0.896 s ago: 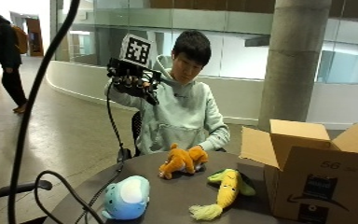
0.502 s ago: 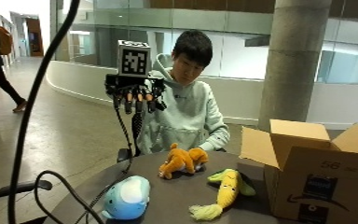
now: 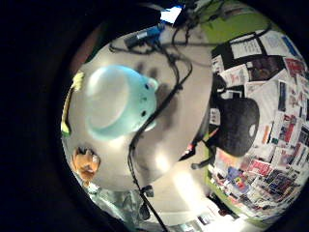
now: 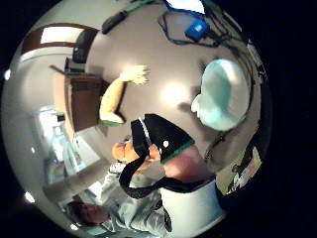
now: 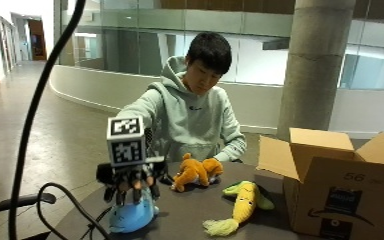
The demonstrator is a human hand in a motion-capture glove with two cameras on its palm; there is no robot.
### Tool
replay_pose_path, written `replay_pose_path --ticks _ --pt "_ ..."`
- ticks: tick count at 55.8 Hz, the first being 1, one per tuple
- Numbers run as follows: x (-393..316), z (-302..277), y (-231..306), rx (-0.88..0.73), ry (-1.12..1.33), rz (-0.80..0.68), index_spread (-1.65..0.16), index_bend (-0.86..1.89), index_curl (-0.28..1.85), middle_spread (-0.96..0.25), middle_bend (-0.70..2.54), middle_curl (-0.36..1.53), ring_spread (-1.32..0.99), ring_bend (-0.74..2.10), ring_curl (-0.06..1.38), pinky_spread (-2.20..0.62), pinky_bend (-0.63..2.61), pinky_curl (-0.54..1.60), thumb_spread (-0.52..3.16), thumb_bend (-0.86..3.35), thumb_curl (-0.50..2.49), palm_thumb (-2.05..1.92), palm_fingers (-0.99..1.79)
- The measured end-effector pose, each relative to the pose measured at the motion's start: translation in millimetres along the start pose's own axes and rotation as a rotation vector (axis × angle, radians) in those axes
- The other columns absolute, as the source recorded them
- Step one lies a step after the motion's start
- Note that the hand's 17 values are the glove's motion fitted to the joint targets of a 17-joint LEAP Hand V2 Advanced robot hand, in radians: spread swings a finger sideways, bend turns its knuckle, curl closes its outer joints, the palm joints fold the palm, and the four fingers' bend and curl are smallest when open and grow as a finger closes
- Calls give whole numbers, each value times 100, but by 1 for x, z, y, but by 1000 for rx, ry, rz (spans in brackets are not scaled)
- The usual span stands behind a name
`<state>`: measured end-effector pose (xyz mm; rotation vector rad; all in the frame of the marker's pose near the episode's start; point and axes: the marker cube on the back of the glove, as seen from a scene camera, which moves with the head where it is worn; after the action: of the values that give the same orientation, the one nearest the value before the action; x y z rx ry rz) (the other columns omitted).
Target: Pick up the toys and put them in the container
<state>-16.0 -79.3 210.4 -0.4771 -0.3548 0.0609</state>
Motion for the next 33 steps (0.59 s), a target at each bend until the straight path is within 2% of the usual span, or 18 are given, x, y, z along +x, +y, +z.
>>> replay_pose_path --ticks 6,11,21,28,33 --pt "8 43 -10 -104 -59 38 -29 11 21 -6 11 19 -6 13 17 2 69 33 118 -2 20 -1 -30" --pt "7 61 -9 -40 -34 -10 -29 12 21 -5 11 19 -4 13 16 3 72 34 116 0 23 5 -27" --pt "0 67 -8 108 -28 -58 -29 20 25 -5 20 21 -5 37 21 2 77 34 120 13 30 35 23" --pt "0 69 -8 232 -102 -72 -27 23 28 -10 33 27 -18 64 28 -9 72 32 128 24 34 56 71" --pt "-3 71 -5 306 -103 -68 -26 22 31 -15 43 32 -27 82 35 -18 73 34 132 30 37 67 91"
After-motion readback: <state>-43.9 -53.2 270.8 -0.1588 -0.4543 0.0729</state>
